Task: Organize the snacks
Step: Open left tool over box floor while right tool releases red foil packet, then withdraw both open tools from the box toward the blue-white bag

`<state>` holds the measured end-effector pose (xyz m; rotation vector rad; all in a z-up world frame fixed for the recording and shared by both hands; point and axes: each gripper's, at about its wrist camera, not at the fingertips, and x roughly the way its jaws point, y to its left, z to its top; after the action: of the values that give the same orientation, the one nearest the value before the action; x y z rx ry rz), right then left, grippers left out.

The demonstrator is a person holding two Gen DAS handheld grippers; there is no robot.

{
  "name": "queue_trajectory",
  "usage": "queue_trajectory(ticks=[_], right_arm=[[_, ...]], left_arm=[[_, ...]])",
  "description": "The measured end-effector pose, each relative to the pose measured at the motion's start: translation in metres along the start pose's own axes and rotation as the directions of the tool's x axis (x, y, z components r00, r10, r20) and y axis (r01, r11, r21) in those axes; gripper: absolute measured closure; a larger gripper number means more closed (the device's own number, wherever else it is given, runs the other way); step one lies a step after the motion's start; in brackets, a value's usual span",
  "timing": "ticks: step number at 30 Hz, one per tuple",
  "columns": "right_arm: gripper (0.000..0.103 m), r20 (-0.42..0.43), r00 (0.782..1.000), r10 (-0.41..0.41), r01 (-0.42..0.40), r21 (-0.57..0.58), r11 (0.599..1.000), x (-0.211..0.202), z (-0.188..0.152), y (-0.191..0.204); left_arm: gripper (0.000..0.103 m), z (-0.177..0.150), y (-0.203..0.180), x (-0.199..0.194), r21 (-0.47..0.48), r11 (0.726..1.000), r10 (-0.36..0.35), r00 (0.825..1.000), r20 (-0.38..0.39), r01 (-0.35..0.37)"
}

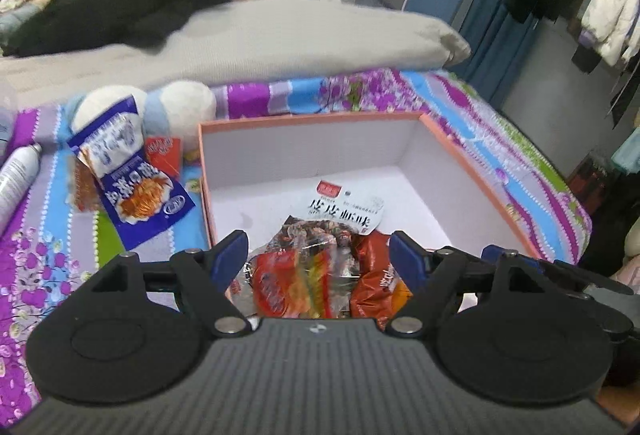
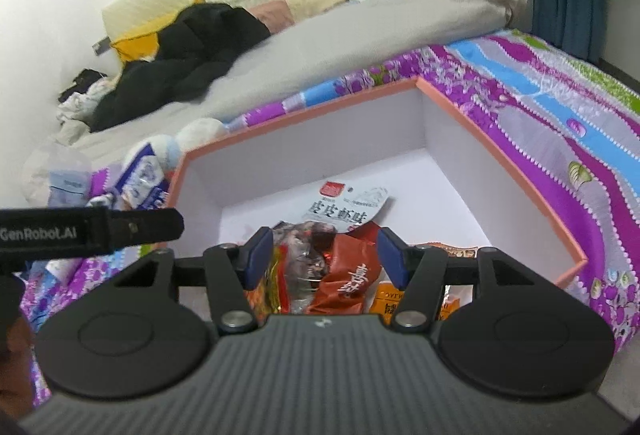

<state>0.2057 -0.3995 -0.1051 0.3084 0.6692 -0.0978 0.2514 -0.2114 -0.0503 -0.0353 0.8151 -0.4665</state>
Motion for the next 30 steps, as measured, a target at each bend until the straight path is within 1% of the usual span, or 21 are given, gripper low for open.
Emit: queue_trajectory(ticks=[5, 10, 15, 20, 23, 26, 30], right_arm=[[0.043, 0.046, 0.999, 0.012, -0.012, -0.007, 1.000, -0.037, -0.009, 0.014], [0.043, 0.089, 0.996, 0.025, -0.022, -0.025, 0.999, -0.072, -0.019, 0.028], [0.043, 0.118, 0.992, 0.036, -0.030, -0.051, 0.998, -0.098, -0.034, 0.045], [0.043, 0.140, 0.989, 0.054, -0.046, -0.063, 0.997, -0.117, -0.048, 0.060], [0.043, 0.158, 0.986, 0.058, -0.048, -0.065, 0.997, -0.125, -0.057, 0.068], [0.043, 0.169, 0.983, 0.076, -0.064, -0.075, 0.995, -0.129, -0.066, 0.076], [0.043, 0.166, 0.978, 0.125, -0.107, -0.116, 0.987, -0.125, -0.075, 0.087]], left_arm=[[0.022, -0.012, -0.003, -0.045, 0.029, 1.000, -0.014, 0.998, 0.061, 0.012], [0.022, -0.029, -0.003, -0.093, 0.051, 0.999, -0.022, 0.991, 0.131, 0.015], [0.022, -0.048, 0.001, -0.126, 0.062, 0.998, -0.026, 0.986, 0.164, 0.016], [0.022, -0.069, 0.012, -0.153, 0.040, 0.999, -0.022, 0.981, 0.191, 0.015], [0.022, -0.081, 0.022, -0.168, -0.001, 1.000, -0.017, 0.973, 0.230, 0.018], [0.022, -0.094, 0.030, -0.180, -0.024, 1.000, 0.020, 0.971, 0.239, -0.014], [0.022, -0.113, 0.045, -0.193, -0.070, 0.995, 0.082, 0.968, 0.235, -0.068]])
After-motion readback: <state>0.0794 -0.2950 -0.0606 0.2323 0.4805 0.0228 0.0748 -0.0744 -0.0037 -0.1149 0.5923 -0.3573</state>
